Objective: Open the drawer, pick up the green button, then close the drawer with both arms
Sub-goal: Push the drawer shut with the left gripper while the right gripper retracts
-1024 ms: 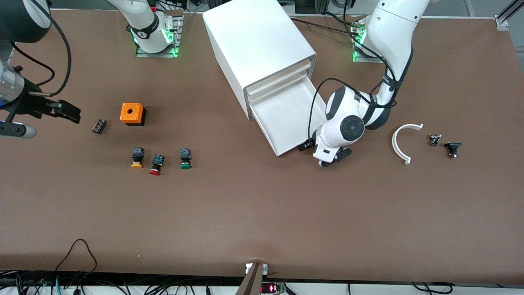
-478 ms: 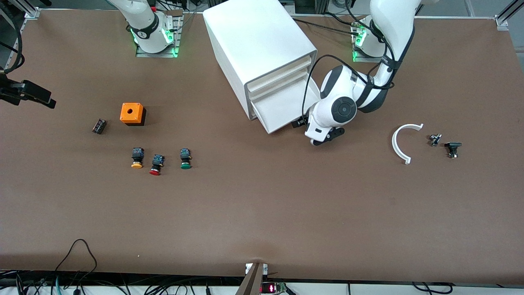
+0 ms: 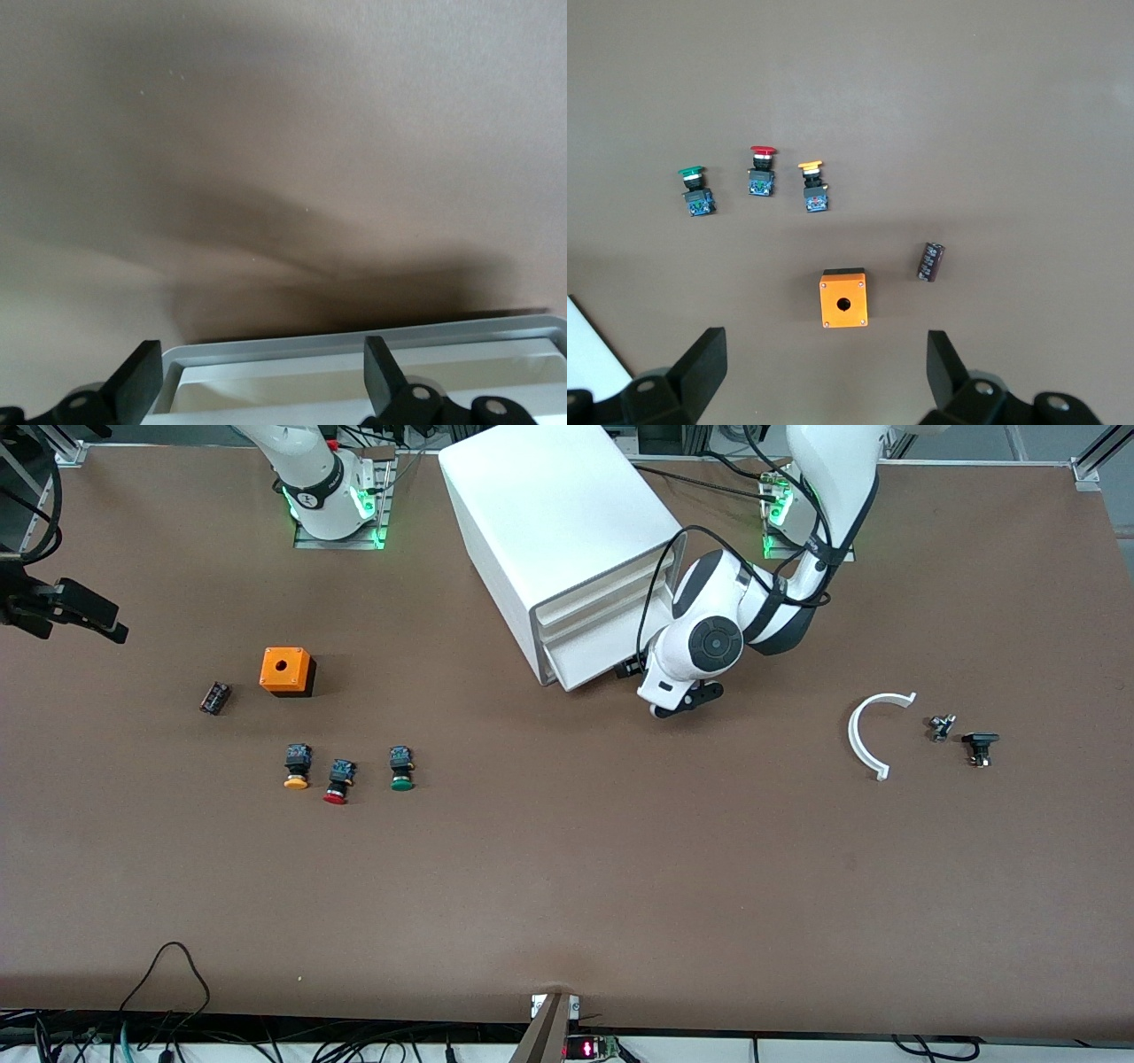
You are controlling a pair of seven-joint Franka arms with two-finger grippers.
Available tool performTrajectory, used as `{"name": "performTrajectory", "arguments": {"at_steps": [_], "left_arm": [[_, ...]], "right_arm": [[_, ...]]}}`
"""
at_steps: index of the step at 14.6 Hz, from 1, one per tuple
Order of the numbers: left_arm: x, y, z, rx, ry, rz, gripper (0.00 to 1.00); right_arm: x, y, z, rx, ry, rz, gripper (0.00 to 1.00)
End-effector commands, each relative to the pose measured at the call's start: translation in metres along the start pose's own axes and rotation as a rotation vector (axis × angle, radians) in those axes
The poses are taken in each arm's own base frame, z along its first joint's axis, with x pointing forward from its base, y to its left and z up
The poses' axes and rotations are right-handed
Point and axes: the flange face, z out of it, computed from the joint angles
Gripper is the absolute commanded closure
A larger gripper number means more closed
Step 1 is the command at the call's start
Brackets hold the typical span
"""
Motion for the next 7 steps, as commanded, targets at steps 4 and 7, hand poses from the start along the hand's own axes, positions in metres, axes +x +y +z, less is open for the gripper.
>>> {"name": "performTrajectory", "arguments": {"at_steps": [4, 7], "left_arm": [[-0.037, 0.000, 0.017, -0.024, -0.110, -0.018, 0.00], [-0.065, 0.009, 0.031, -0.017, -0.159, 0.016, 0.00]], "right_arm": [[-0.004, -0.008, 0.001, -0.006, 0.032, -0.013, 0.00], [-0.006, -0.011, 0.002, -0.028, 0.020, -0.042, 0.00]]}}
